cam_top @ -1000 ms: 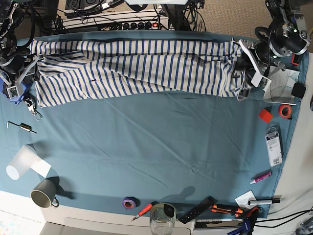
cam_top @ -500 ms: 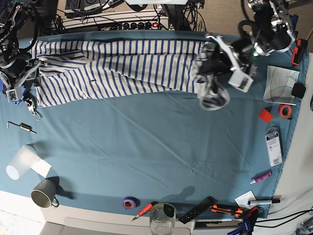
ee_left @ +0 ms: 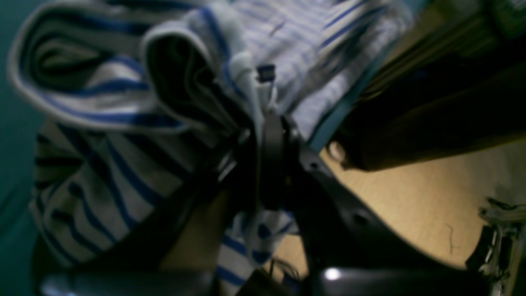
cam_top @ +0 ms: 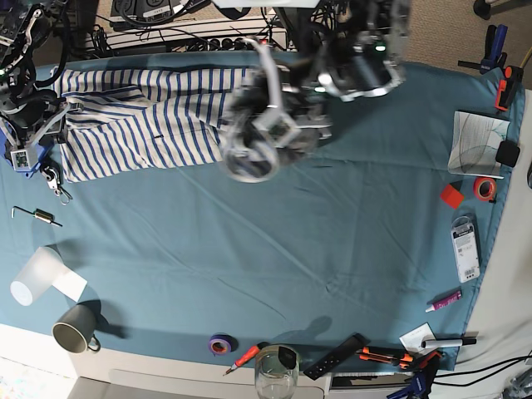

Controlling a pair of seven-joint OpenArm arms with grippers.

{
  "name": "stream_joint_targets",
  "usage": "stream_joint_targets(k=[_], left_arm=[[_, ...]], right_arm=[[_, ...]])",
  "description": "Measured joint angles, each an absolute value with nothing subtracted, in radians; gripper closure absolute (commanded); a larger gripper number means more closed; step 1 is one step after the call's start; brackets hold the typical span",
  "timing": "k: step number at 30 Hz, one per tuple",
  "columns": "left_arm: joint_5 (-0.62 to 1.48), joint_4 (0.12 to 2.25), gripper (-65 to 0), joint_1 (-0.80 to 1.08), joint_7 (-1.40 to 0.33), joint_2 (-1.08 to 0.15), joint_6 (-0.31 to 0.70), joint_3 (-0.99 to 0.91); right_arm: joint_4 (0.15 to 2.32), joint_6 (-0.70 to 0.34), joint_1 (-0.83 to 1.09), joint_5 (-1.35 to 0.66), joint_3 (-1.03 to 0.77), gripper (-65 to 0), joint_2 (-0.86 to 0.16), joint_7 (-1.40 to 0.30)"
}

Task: Fold the T-shirt properly
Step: 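Carry the held shirt end with the left gripper toward the right gripper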

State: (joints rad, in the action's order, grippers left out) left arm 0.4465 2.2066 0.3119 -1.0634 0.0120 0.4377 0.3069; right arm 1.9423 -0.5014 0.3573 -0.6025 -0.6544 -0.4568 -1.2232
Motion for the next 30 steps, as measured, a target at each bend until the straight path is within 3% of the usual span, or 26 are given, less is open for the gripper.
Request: stream_joint_targets(k=[9,20,30], left_arm=[[0.34,2.105,0.0,0.253,-1.01,0.094,0.435,0.463],[0.329,1.919,0.0,0.173,-0.967,0.091,0.381,0.464],[0.34,1.915,0.0,0.169,-0.948,0.129,0.388,0.464]], right_arm=[[1.942,-0.471,0.357,-0.6,-0.654,-22.2,-0.456,-1.245],[1.942,-0.463,0.357,-0.573,-0.654,-22.2,-0.456,-1.253],[1.942,-0.463,0.357,-0.572,-0.654,-22.2,-0.456,-1.253]])
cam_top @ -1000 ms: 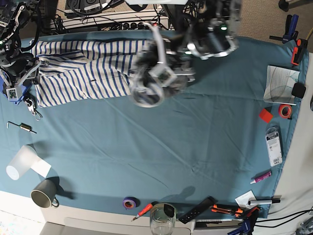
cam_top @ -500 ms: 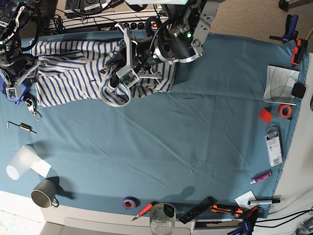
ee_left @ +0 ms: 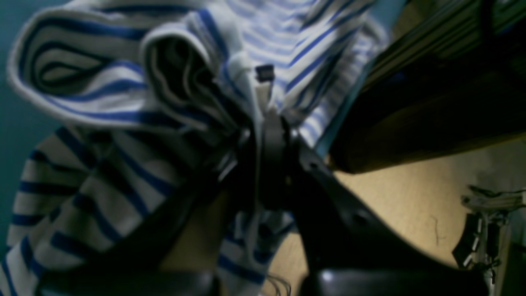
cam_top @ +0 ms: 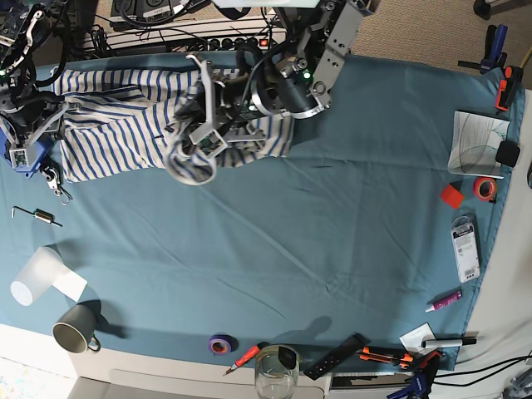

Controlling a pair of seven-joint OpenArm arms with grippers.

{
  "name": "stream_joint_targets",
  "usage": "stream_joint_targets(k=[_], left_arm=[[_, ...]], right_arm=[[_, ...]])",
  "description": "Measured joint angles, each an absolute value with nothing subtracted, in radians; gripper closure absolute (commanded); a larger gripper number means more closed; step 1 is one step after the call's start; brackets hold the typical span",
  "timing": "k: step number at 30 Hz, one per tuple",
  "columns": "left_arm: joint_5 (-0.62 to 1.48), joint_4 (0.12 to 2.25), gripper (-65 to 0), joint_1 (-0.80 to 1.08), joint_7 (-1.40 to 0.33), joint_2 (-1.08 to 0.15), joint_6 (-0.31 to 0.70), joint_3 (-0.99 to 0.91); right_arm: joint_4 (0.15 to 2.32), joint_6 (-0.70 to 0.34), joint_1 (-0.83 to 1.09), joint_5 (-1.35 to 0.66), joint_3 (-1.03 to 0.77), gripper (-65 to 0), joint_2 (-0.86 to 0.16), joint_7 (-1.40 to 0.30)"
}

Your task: Fold the T-shirt properly

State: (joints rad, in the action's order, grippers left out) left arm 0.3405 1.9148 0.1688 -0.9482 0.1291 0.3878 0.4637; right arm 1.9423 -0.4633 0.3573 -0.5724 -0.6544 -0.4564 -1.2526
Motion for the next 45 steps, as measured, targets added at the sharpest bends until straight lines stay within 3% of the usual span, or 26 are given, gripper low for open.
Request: stream_joint_targets(k=[6,9,11,16,18,22,30,35,39,45], left_arm=[[0.327,1.915,-0.9,0.169,-0.933,0.13,0.405,0.463],[0.368,1.915,-20.3,0.169,-0.932,0.129,0.452,0.464],[0.399,1.915,-25.0,0.169,-0.933,0.129,0.451,0.464],[0.443,1.915,-24.4,0.169,-0.933,0.13,0.449,0.464],[0.443,1.917,-18.4,0.169,-0.944,0.13,0.448,0.464],[0.44,1.967,0.0,0.169,-1.033,0.132,0.382,0.464],[0.172,2.085,0.0,0.262,-1.102,0.132,0.228,0.464],[-0.017,2.098,0.0,0.294,-1.11,0.131,0.224,0.463],[-0.065,2.06,0.0,0.295,-1.107,0.13,0.176,0.463],[-0.051,1.952,0.0,0.293,-1.059,0.12,0.2,0.456]], right_arm=[[1.942,-0.463,0.357,-0.573,-0.654,-22.2,-0.456,-1.253],[1.942,-0.463,0.357,-0.573,-0.654,-22.2,-0.456,-1.252],[1.942,-0.464,0.357,-0.573,-0.654,-22.2,-0.456,-1.252],[1.942,-0.464,0.357,-0.573,-0.654,-22.2,-0.456,-1.252],[1.942,-0.464,0.357,-0.573,-0.654,-22.2,-0.456,-1.248],[1.942,-0.464,0.357,-0.573,-0.654,-22.2,-0.456,-1.243],[1.942,-0.463,0.357,-0.573,-0.654,-22.2,-0.456,-1.24],[1.942,-0.464,0.357,-0.573,-0.654,-22.2,-0.456,-1.237],[1.942,-0.463,0.357,-0.61,-0.656,-22.1,-0.456,-1.237],[1.942,-0.464,0.357,-0.636,-0.686,-22.1,-0.454,-1.237]])
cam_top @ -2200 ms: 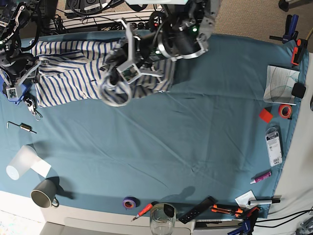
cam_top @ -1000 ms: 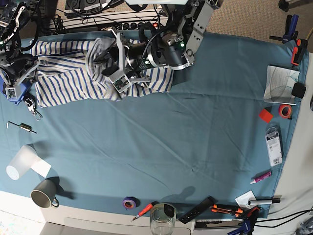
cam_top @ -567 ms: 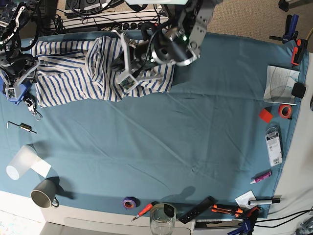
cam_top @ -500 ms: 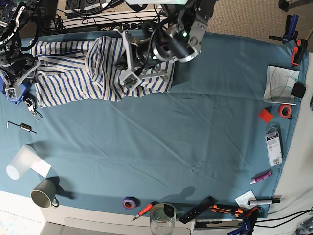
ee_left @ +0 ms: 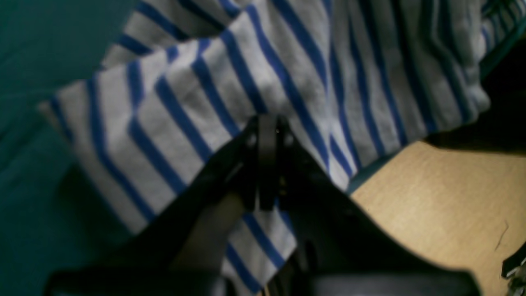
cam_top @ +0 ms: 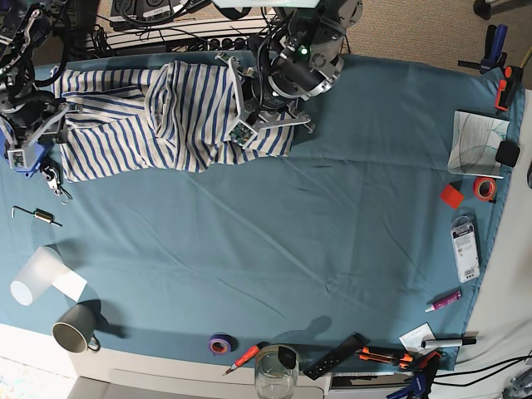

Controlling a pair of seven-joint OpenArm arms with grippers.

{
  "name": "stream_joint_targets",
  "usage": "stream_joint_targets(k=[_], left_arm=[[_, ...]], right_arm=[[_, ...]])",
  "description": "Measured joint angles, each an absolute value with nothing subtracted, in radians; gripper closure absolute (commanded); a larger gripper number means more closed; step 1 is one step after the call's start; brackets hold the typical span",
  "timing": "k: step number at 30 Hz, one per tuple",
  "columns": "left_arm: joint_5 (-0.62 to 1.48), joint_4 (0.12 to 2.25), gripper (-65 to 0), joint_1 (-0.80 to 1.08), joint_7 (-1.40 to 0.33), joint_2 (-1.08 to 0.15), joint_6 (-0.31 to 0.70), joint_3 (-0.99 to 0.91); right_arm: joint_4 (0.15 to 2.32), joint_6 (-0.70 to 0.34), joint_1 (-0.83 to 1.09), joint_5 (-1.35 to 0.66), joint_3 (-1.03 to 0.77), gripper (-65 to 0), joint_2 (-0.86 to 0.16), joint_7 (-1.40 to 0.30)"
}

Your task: Fold the T-shirt properly

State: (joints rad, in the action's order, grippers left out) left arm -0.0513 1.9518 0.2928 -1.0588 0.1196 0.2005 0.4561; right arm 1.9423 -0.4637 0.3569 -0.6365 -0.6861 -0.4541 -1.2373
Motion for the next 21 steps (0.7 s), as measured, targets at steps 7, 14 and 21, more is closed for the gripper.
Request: stream_joint_targets(k=[7,14,21], left_arm=[[-0.049,1.946,0.0,0.29,-1.053,0.119,0.202,0.456],[-0.049,1.946,0.0,0.29,-1.053,0.119,0.202,0.456],[-0.048,1.945,0.0,0.29,-1.053,0.119,0.202,0.456]], right_arm=[[1.942,-0.537,0.358,-0.574,-0.746,-26.2,-0.454,-1.255],[1.942,-0.538,0.394,-0.573,-0.746,-30.9,-0.454,-1.226],[1.813,-0.446,0.334,-0.582,-0.745,-30.9,-0.454,-1.19]])
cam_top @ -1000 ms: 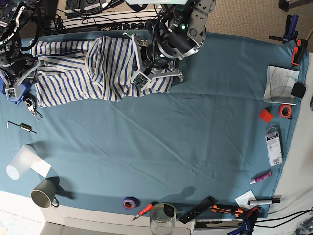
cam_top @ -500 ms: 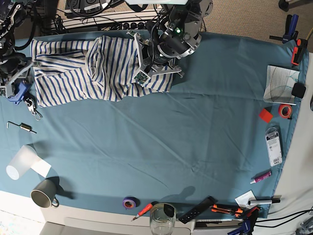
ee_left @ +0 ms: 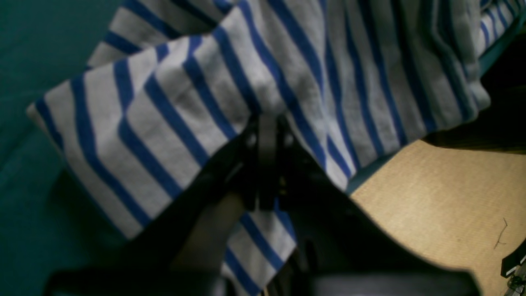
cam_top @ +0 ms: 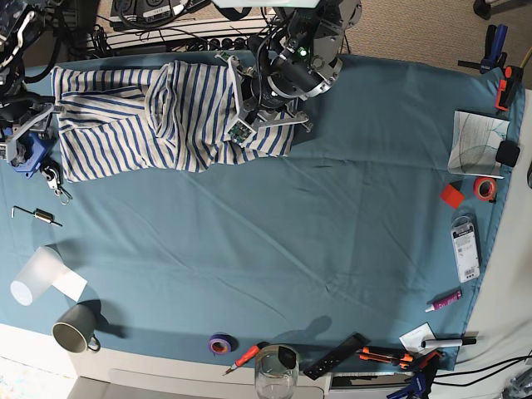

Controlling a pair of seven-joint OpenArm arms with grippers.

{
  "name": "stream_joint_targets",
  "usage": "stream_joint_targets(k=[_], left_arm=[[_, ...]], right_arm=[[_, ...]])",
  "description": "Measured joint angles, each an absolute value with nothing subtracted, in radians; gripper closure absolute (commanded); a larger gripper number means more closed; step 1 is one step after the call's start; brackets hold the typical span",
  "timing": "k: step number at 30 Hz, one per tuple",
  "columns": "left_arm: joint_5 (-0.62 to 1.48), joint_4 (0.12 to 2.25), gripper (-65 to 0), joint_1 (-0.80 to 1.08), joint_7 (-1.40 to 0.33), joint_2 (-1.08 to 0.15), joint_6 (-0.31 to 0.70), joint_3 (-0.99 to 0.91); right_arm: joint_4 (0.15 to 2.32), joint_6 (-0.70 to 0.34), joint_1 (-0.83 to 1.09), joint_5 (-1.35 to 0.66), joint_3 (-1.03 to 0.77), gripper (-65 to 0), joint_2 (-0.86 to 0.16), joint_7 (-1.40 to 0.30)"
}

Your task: Fold the T-shirt properly

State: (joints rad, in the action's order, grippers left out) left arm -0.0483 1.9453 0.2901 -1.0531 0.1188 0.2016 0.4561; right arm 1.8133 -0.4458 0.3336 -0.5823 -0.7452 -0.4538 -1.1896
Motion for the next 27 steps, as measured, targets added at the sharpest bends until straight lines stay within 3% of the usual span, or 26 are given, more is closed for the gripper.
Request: stream_joint_targets(k=[8,24,25,27], left_arm=[[-0.048,1.945,0.0,0.29,-1.053,0.119,0.202,0.456],[-0.048,1.944,0.0,0.29,-1.047,0.119,0.202,0.456],[-0.048,1.944,0.0,0.29,-1.046,0.119,0.202,0.456],[-0.048,1.944,0.0,0.29,-1.047,0.119,0.202,0.456]], right_arm=[[1.588,-0.586,0.268,-0.735,-0.745,-30.9,-0.45,-1.196],[1.372,-0.648,0.258,-0.866,-0.71,-30.4,-0.463,-1.177],[1.372,-0.648,0.257,-0.866,-0.704,-28.9,-0.463,-1.177],[1.371,-0.648,0.252,-0.893,-0.696,-18.5,-0.462,-1.196]])
